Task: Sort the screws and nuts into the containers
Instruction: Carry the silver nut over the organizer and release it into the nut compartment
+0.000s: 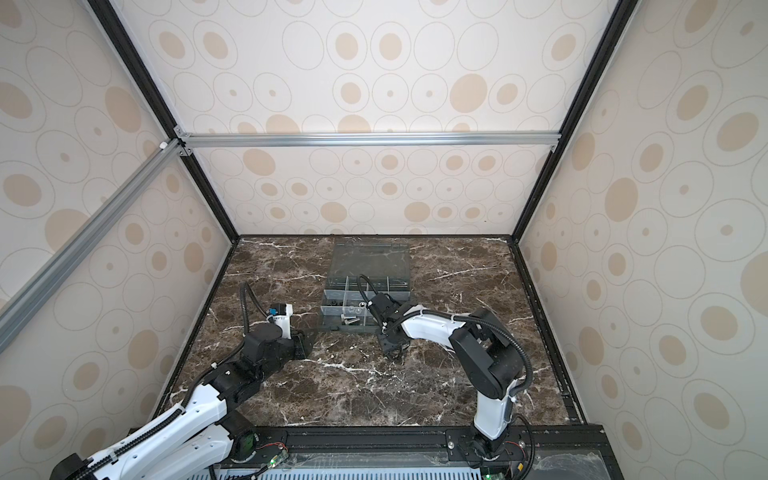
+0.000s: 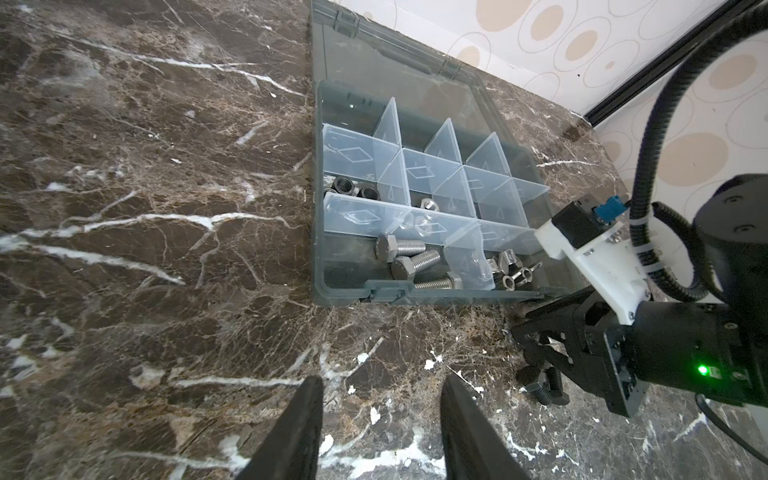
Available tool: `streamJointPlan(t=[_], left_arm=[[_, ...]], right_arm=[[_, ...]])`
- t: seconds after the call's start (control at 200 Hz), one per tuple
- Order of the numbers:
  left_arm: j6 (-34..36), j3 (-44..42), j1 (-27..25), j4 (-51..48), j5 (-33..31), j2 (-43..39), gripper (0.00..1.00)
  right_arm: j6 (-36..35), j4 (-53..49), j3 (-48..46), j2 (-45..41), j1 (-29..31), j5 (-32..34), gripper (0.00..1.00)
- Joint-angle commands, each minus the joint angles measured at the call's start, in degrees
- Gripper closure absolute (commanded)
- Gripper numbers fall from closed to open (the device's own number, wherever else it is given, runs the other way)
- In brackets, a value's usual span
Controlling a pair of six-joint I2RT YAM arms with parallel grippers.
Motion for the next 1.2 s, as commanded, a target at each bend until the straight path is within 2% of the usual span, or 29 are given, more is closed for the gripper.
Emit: streamJointPlan(t=[0.0, 0.315, 0.635, 0.865, 1.195], left_arm=[[-1.0, 0.2, 0.3, -0.8, -0.8, -0.5, 0.53], [-0.9, 0.0, 0.3, -1.1, -1.3, -1.4, 0.53], [-0.5, -0.1, 0.3, -1.2, -1.3, -2.1, 0.53], [-1.0, -2.1, 0.3, 1.9, 0.2, -2.6, 0.53], [-0.1, -0.4, 0.3, -1.0, 0.2, -3.4, 0.53]], right_arm=[[0.6, -1.1, -0.4, 0.0, 1.2, -0.1, 0.77], [1.1, -3.1, 0.8, -6.2, 2.0, -1.0, 0.78], [-1.0, -2.8, 8.2, -8.1, 1.9, -1.4, 0.78], [-5.1, -4.3, 22.6, 1.2, 1.2, -0.8, 0.78], [-4.9, -7.3, 40.3, 17.2, -0.8, -2.8, 0.78]])
